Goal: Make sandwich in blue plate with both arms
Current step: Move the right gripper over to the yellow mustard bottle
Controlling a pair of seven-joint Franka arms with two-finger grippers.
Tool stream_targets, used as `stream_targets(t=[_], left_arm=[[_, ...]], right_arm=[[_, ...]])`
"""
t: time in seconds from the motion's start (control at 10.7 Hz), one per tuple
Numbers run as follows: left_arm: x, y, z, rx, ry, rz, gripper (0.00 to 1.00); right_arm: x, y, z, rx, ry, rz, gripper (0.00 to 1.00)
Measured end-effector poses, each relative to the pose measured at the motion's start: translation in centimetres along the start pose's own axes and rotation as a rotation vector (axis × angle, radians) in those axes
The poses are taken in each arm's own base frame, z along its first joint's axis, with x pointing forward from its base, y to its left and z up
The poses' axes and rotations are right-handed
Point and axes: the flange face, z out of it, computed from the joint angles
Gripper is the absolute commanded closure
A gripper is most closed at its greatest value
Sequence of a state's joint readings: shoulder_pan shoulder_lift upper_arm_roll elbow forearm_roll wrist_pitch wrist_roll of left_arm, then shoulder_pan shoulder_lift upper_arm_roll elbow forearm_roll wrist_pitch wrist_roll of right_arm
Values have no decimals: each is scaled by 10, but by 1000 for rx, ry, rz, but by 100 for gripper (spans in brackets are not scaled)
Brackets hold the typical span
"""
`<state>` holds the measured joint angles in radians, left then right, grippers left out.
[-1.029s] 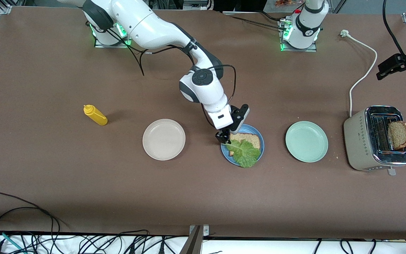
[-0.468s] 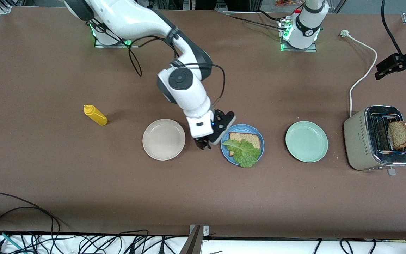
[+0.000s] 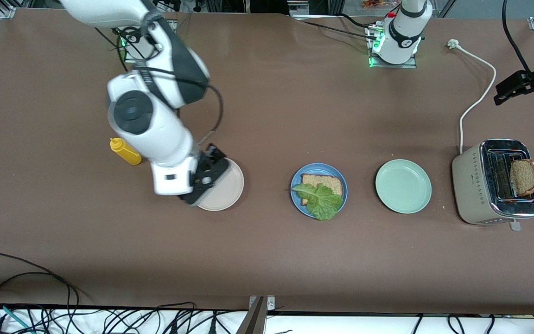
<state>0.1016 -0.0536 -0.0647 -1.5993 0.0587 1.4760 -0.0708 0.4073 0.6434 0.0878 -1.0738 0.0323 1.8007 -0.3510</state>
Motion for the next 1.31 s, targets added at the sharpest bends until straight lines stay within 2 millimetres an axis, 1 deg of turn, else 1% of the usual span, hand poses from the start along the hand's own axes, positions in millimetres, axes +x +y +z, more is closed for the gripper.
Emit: stream_targets(t=[0.19,0.37,0.56,0.65,0.75,0.84,1.03,1.12,1.31], left_arm=[[0,1,0,0,0,2,0],[0,0,0,0,0,0,0],[0,-1,0,0,0,-1,0],[0,-1,0,0,0,-1,0],[0,-1,0,0,0,-1,0],[0,-1,0,0,0,-1,0],[0,-1,0,0,-1,-1,0],[0,-1,0,0,-1,-1,0],[1,-2,0,0,-1,-4,0]], right_arm=[[-42,54,-26,26,-78,66,0],[-83,99,-47,39,-119,129,0],[-126,134,-55,40,-142,159,0],[-148,147,-56,31,-147,178,0],[-169,156,-53,15,-138,164,0],[-190,162,-46,13,-103,128,0],[-240,174,-22,78,-22,72,0],[-267,183,-8,124,19,45,0],[-310,203,16,209,107,-14,0]])
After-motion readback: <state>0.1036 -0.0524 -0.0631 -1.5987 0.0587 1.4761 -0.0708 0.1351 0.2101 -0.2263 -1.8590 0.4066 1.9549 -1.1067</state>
